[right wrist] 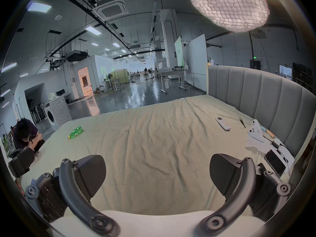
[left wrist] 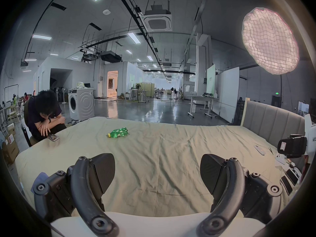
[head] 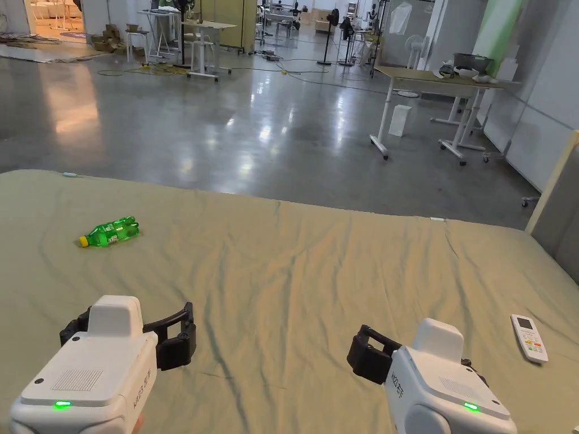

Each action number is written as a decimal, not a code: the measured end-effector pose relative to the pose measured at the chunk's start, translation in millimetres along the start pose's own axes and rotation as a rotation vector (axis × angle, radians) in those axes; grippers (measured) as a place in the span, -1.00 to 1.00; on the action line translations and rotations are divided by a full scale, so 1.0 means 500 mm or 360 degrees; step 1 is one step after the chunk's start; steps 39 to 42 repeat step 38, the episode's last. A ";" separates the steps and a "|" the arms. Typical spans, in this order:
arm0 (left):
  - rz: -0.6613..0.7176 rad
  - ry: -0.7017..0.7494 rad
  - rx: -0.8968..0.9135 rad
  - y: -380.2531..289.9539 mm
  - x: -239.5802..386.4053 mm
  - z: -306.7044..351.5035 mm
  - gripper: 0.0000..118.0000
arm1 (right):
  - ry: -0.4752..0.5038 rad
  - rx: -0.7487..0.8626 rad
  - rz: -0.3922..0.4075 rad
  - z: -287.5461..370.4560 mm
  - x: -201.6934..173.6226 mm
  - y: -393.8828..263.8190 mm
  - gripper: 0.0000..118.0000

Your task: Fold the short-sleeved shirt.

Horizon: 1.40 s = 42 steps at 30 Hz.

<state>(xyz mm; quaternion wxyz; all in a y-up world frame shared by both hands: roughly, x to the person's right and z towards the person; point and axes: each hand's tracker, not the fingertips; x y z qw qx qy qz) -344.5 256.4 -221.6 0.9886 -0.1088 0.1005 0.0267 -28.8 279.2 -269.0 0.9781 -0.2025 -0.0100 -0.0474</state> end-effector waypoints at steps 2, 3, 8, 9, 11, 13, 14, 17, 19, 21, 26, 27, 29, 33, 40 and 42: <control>-0.0015 0.0000 0.0003 -0.001 -0.002 -0.002 0.74 | 0.0010 -0.0014 0.0004 -0.013 0.000 -0.008 1.00; -0.0026 0.0000 0.0002 -0.001 -0.003 -0.002 0.77 | 0.0019 -0.0025 0.0003 -0.017 0.001 -0.008 1.00; -0.0064 0.0003 0.0003 -0.002 -0.003 -0.003 0.79 | 0.0056 -0.0066 0.0005 -0.016 0.000 -0.005 1.00; -0.0068 -0.0004 0.0001 0.002 0.001 0.003 0.79 | 0.0056 -0.0067 0.0004 -0.017 0.001 -0.005 1.00; -0.0074 -0.0006 0.0007 0.003 0.002 0.005 0.79 | 0.0055 -0.0066 0.0015 -0.019 0.003 -0.004 1.00; -0.0081 -0.0001 0.0035 0.002 0.003 0.007 0.79 | 0.0054 -0.0076 0.0029 -0.020 0.001 -0.004 1.00; -0.0083 -0.0001 0.0070 0.001 0.004 0.010 0.79 | 0.0055 -0.0069 0.0034 -0.031 0.001 -0.006 1.00; -0.0065 -0.0020 0.0114 0.004 0.005 0.014 0.86 | 0.0037 -0.0024 0.0056 -0.030 -0.002 -0.009 1.00; -0.0053 -0.0028 0.0124 0.005 0.004 0.014 0.86 | 0.0030 -0.0016 0.0066 -0.028 -0.004 -0.008 1.00; -0.0055 -0.0025 0.0132 0.005 0.003 0.012 0.86 | 0.0016 -0.0005 0.0072 -0.027 -0.003 -0.009 1.00; -0.0052 -0.0032 0.0148 0.004 -0.002 0.012 0.86 | -0.0027 0.0206 0.0162 -0.007 0.000 -0.023 1.00; -0.0046 -0.0036 0.0146 0.004 -0.003 0.011 0.86 | -0.0035 0.0243 0.0212 -0.006 -0.003 -0.025 1.00; -0.0040 -0.0033 0.0141 0.004 -0.005 0.009 0.86 | -0.0021 0.0237 0.0244 -0.009 -0.007 -0.026 1.00; -0.0046 -0.0030 0.0126 -0.001 -0.010 0.001 0.87 | 0.0069 0.0221 0.0186 -0.020 -0.001 -0.025 1.00; -0.0068 -0.0013 0.0113 0.000 -0.011 -0.002 0.87 | 0.0093 0.0219 0.0191 -0.027 0.006 -0.029 1.00; -0.0068 -0.0013 0.0113 0.000 -0.011 -0.002 0.87 | 0.0093 0.0219 0.0191 -0.027 0.006 -0.029 1.00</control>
